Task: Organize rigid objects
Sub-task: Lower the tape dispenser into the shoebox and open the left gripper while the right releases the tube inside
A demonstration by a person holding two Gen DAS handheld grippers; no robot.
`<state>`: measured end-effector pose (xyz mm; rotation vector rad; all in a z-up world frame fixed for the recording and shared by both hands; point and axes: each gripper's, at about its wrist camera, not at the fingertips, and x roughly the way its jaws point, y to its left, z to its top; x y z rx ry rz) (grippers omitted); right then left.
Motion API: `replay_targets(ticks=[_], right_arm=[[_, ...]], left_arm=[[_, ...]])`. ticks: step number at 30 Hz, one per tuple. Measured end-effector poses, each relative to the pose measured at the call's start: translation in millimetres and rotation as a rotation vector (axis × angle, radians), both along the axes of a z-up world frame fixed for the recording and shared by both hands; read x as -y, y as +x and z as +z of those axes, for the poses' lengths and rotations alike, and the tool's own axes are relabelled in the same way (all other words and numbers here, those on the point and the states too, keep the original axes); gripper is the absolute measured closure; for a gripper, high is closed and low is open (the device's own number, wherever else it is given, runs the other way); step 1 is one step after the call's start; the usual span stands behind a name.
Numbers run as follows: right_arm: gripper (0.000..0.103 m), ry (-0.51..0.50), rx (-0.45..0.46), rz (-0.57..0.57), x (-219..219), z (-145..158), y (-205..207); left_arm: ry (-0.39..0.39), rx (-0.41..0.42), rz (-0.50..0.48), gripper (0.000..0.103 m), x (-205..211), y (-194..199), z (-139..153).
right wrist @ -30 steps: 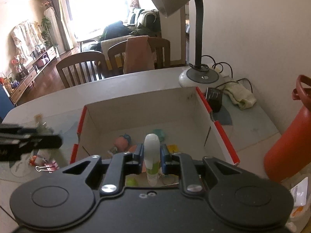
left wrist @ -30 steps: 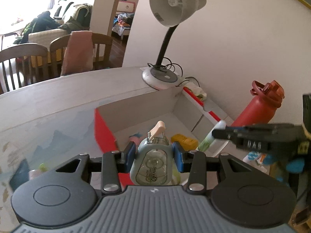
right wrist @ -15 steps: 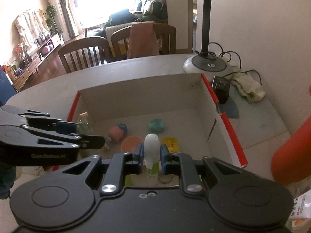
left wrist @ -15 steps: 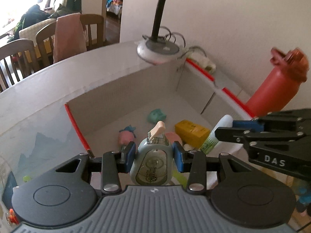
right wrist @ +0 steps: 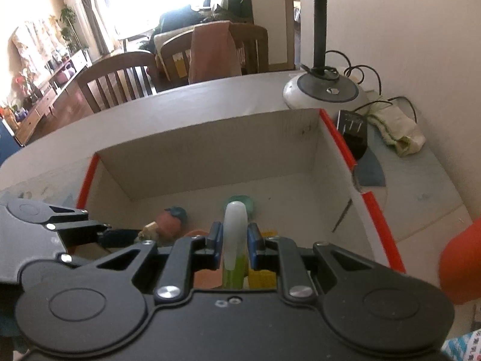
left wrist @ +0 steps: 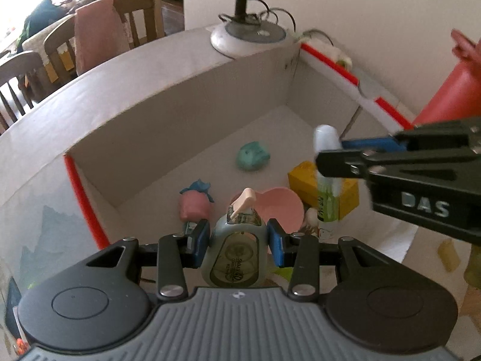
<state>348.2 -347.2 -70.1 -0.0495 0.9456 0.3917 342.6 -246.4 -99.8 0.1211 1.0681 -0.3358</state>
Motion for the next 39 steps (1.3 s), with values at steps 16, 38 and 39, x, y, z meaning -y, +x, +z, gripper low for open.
replay_targets(ticks=[16, 38, 39], right_arm=[[0.073, 0.018, -0.002, -0.023, 4.3, 1.3, -8.0], [0.054, 0.108, 0.080, -0.025, 3.1, 45.4, -64.3], [0.052, 0.114, 0.085, -0.023, 1.9, 47.9, -68.0]], left_arm=[[0.046, -0.058, -0.008, 0.062, 5.7, 5.4, -13.0], [-0.084, 0.103, 0.033, 0.038, -34.7, -52.0, 39.9], [-0.087, 0.110, 0.035, 0.038, -37.6, -55.5, 42.4]])
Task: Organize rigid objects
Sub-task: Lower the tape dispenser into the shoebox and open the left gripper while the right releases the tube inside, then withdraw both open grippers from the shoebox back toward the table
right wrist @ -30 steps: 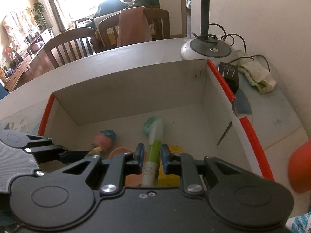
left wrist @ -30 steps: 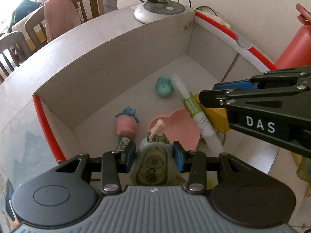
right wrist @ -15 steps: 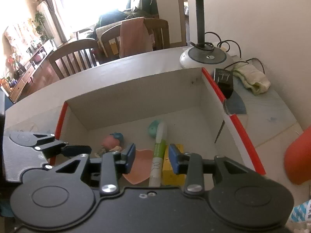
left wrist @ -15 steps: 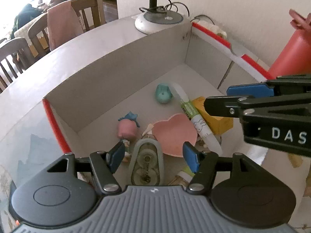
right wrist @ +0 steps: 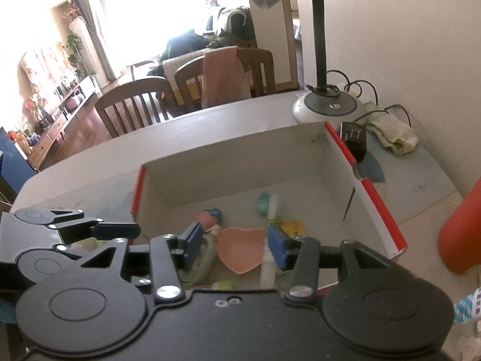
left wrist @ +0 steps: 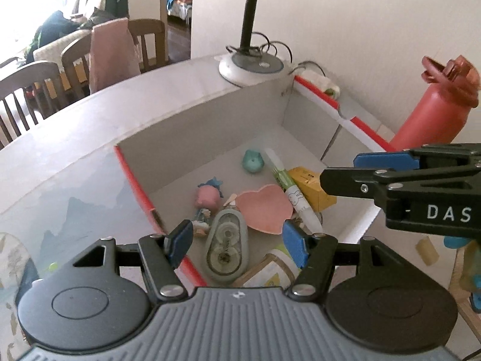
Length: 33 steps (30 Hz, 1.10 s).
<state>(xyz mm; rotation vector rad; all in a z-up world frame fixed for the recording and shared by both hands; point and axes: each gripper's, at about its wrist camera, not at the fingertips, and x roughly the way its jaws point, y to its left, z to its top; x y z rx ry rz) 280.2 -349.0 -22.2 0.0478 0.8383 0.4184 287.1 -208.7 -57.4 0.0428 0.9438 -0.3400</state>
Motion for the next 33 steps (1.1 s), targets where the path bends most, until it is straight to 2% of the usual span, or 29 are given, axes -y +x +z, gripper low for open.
replay_targets(ticks=[8, 16, 18, 21, 29, 33], right_arm=[[0.047, 0.027, 0.049, 0.018, -14.6, 17.6, -28.7], [0.037, 0.052, 0.083, 0.039, -32.7, 29.0, -53.1], [0.032, 0.064, 0.083, 0.042, -36.7, 30.2, -58.8], [0.027, 0.082, 0.089, 0.050, -42.9, 32.2, -67.4], [0.016, 0.101, 0.097, 0.089, -64.9, 31.2, -86.8], [0.010, 0.111, 0.104, 0.112, -75.8, 29.4, -95.3]], left_arm=[[-0.044, 0.038, 0.017, 0.038, -28.1, -28.3, 20.4], [-0.063, 0.085, 0.042, 0.038, -60.9, -59.8, 39.6], [-0.071, 0.086, 0.050, 0.038, -68.6, -66.0, 42.6], [-0.078, 0.095, 0.062, 0.031, -79.7, -76.8, 46.5], [-0.085, 0.108, 0.099, 0.029, -111.3, -100.8, 49.9], [-0.091, 0.113, 0.126, 0.023, -128.6, -110.8, 50.0]])
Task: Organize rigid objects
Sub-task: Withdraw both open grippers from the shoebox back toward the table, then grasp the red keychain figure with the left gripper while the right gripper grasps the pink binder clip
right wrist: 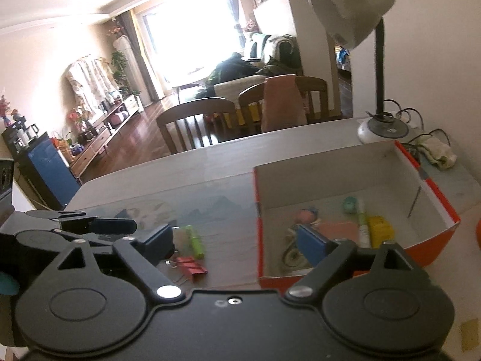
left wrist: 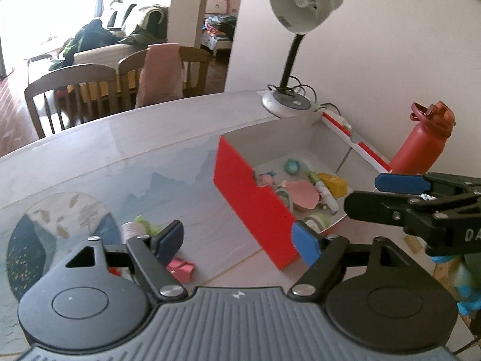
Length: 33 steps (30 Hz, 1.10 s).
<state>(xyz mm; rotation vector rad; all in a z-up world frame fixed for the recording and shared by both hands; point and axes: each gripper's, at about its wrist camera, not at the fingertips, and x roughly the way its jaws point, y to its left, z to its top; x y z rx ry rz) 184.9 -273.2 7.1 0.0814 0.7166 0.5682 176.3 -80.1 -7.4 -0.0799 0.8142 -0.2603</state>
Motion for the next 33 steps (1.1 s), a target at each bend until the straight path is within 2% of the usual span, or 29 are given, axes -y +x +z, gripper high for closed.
replay_targets(ticks=[6, 14, 21, 23, 33], right_arm=[[0.008, -0.003, -0.010, 0.030, -17.5, -5.9, -10.3], [0.008, -0.025, -0.019, 0.074, -37.2, -15.1, -17.7], [0.008, -0.066, -0.016, 0.131, -58.4, -26.3, -26.0], [0.008, -0.081, -0.016, 0.146, -65.0, -30.2, -28.8], [0.009, -0.139, -0.034, 0.182, -89.1, -50.2, -31.9]], left_arm=[[-0.016, 0.005, 0.041, 0.022, -27.7, -15.5, -0.5], [-0.083, 0.022, 0.089, 0.015, -67.3, -37.5, -5.8], [-0.118, -0.008, 0.144, 0.014, -90.4, -44.8, -23.4], [-0.120, -0.012, 0.165, 0.000, -96.3, -45.7, -28.3], [-0.118, -0.071, 0.273, 0.000, -126.2, -36.5, -62.7]])
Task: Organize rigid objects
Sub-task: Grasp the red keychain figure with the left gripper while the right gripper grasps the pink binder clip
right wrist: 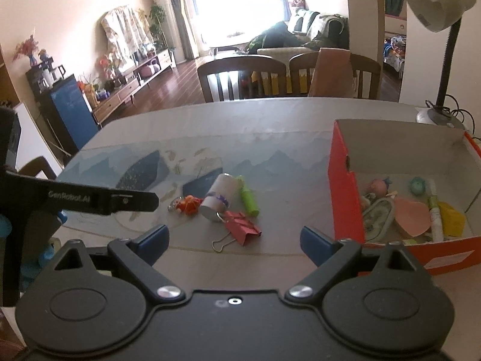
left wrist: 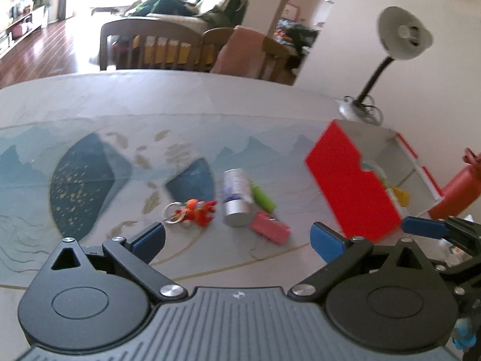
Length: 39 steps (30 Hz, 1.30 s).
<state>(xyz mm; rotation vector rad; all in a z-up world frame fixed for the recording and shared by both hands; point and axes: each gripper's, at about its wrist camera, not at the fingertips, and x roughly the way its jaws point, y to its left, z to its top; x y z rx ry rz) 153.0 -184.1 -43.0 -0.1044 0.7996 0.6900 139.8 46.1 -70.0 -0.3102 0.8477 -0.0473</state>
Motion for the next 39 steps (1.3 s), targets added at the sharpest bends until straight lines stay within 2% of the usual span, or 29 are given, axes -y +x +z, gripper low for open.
replay_targets(ticks=[11, 19, 23, 34, 39], right_arm=[[0.015, -0.090, -0.003, 0.031, -28.8, -38.9, 17.1], [0.026, -0.127, -0.017, 0.047, -44.3, -63.6, 42.4], [0.029, -0.151, -0.021, 0.067, -51.0, -74.8, 49.3], [0.033, -0.195, -0.024, 0.110, -62.8, -96.4, 61.0], [0.041, -0.199, -0.024, 0.130, -67.5, -100.6, 68.0]], left_arm=[[0.056, -0.028, 0.088, 0.000, -23.6, 22.3, -45.3], [0.089, -0.040, 0.077, 0.000, -23.4, 40.4, -71.4], [0.148, -0.049, 0.078, 0.000, -22.2, 47.0, -83.3], [0.234, -0.006, 0.030, 0.001, -10.4, 55.7, -94.6], [0.250, 0.001, 0.014, 0.004, -8.3, 61.2, -98.1]])
